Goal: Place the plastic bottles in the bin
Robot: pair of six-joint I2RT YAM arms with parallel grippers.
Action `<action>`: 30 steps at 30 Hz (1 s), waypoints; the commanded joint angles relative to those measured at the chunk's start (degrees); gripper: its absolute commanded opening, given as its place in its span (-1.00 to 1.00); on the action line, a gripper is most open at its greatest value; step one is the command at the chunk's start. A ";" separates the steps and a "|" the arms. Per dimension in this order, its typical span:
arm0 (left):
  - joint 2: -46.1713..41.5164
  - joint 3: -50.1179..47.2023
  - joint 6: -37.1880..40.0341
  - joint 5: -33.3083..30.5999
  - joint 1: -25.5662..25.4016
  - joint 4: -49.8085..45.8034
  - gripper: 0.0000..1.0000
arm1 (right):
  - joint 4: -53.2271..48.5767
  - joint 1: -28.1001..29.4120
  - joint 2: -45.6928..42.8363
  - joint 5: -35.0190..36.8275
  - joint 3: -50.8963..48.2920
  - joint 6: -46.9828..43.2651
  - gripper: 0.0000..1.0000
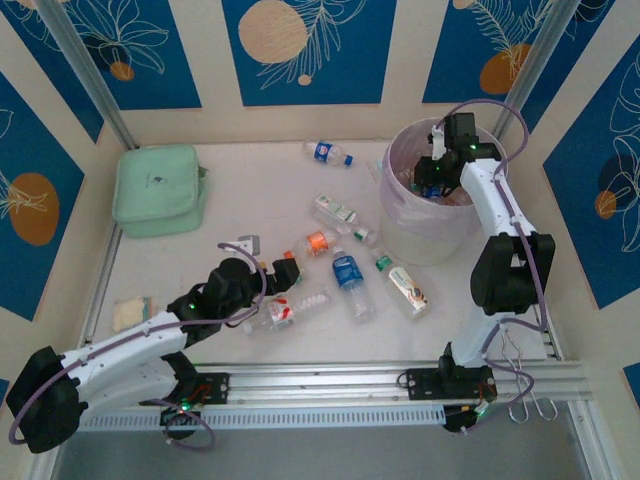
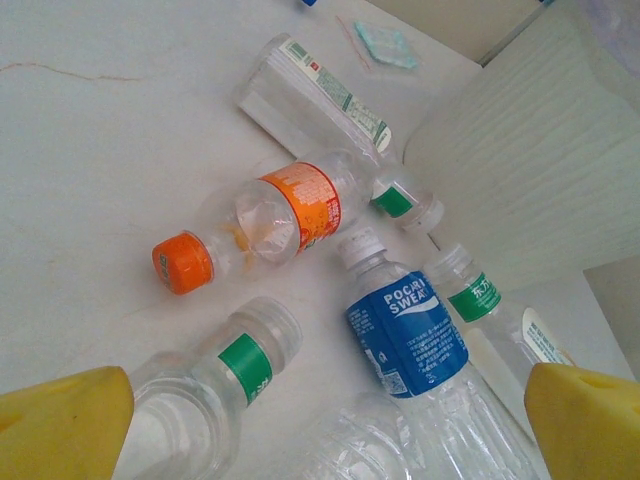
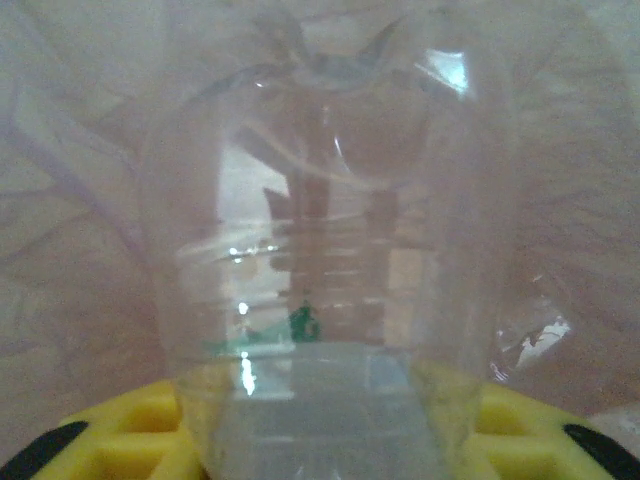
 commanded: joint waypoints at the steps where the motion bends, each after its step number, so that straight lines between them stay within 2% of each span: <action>1: -0.19 -0.43 -0.41 -0.90 -0.18 -0.83 1.00 | -0.67 0.26 1.91 -0.07 -3.35 1.01 -0.04; 12: 2.12 4.17 1.26 -3.76 0.23 -3.45 1.00 | -2.23 -0.09 -7.03 -0.77 -1.68 2.10 0.36; 18: 5.97 7.45 0.83 -4.52 0.90 -4.47 1.00 | -3.65 -0.11 -11.62 -1.25 -0.86 2.60 0.69; 19: 6.63 7.98 0.53 -4.43 1.06 -4.45 1.00 | -3.97 -0.14 -12.33 -1.36 -0.61 2.67 0.83; 30: 9.39 9.21 -5.67 -5.47 2.40 -5.89 1.00 | -5.14 0.39 -21.24 0.82 2.28 1.44 0.94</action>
